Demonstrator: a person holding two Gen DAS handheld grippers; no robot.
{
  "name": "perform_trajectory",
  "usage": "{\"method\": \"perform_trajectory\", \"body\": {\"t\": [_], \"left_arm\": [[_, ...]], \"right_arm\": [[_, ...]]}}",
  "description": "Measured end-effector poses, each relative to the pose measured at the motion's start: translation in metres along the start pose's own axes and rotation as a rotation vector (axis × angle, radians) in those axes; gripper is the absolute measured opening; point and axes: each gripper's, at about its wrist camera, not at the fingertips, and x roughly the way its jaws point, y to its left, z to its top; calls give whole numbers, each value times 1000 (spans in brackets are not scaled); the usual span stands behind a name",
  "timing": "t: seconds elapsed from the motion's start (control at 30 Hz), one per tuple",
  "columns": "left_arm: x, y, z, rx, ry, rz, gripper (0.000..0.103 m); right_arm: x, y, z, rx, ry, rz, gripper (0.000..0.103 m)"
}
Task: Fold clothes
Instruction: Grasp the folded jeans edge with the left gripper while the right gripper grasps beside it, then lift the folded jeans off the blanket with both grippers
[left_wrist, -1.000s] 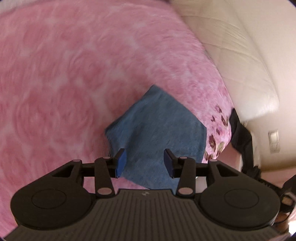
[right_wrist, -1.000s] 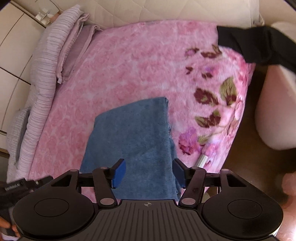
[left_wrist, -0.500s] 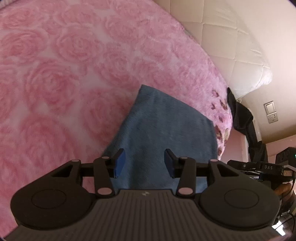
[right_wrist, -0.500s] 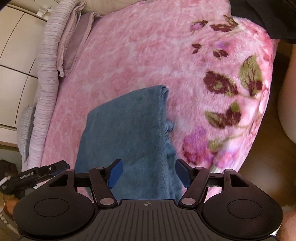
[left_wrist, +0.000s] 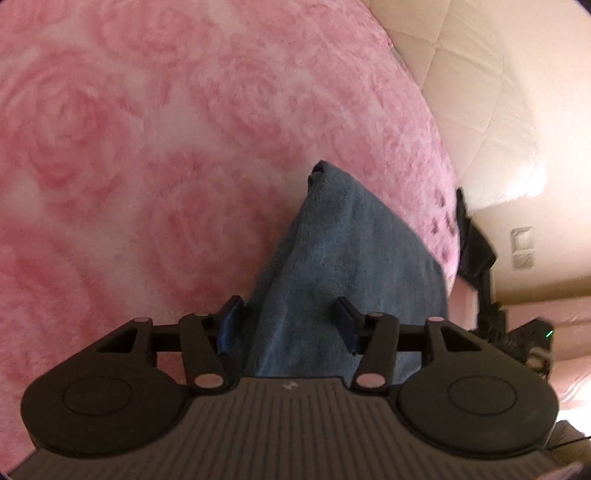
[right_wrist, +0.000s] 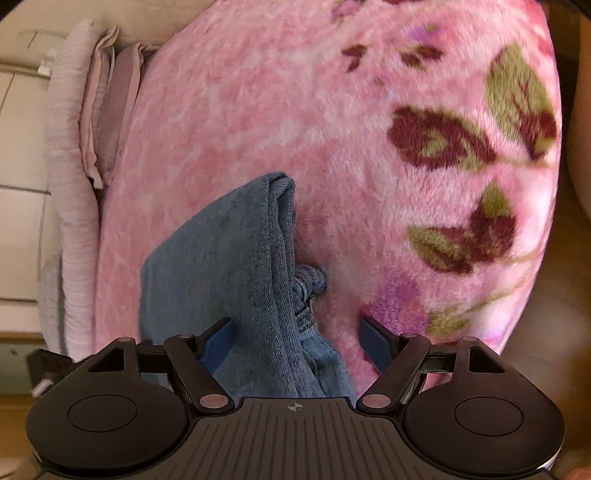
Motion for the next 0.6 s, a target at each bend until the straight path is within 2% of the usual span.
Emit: {"method": "perform_trajectory", "body": {"t": [0.17, 0.27, 0.37, 0.5, 0.53, 0.57, 0.6], "left_arm": [[17, 10, 4, -84, 25, -136, 50], [32, 12, 2, -109, 48, -192, 51], [40, 12, -2, -111, 43, -214, 51], [46, 9, -5, -93, 31, -215, 52], [48, 6, -5, -78, 29, -207, 52], [49, 1, -6, -59, 26, -192, 52], [50, -5, -8, -31, 17, -172, 52]], "right_arm": [[-1, -11, -2, 25, -8, 52, 76], [3, -13, -2, 30, 7, 103, 76], [19, -11, -2, 7, 45, 138, 76], [31, -6, -1, -3, 44, 159, 76], [35, -2, -1, -12, 46, 155, 72], [37, 1, -1, -17, 47, 152, 61], [39, 3, -1, -11, 48, 152, 60]]}}
